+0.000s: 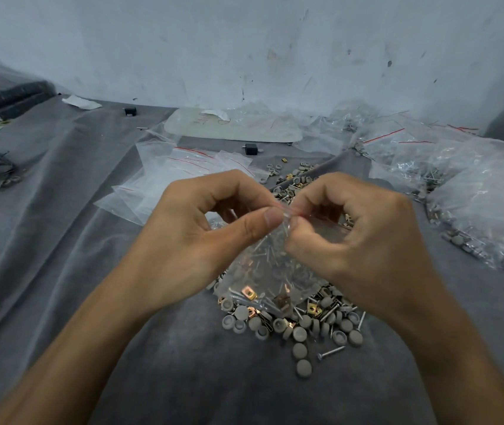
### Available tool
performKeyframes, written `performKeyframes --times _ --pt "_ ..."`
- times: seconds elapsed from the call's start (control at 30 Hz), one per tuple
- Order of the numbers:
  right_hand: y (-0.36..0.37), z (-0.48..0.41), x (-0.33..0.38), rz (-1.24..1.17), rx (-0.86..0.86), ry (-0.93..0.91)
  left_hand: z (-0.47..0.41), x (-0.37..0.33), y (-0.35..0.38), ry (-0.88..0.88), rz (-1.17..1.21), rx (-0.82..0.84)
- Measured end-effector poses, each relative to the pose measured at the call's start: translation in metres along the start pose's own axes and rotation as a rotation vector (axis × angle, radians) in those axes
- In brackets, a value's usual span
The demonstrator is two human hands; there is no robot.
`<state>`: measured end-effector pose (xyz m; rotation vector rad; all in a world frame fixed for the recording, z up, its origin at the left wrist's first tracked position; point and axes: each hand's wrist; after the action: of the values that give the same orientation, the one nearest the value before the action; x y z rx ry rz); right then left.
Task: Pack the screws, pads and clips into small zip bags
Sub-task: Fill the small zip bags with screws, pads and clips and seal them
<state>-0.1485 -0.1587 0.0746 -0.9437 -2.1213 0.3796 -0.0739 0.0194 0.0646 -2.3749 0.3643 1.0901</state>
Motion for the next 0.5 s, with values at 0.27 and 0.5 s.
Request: performKeyframes --times 0.27,0.5 --pt "-0.007 0.0 -0.004 0.009 -0.053 0.045 -0.003 0.005 -0.008 0.069 -0.046 -0.08" --pt "-0.022 -0.001 -0.027 -0.053 -0.124 0.054 -0.006 0.011 -0.019 0.007 0.082 -0.217"
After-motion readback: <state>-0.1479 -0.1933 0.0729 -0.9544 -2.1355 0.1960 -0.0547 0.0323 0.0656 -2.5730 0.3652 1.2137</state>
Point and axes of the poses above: each hand's wrist, its own z-axis away from the middle knuckle, its own y-axis out of the palm, x = y × z, and after that the axes turned 1 degree about -y, right-handed
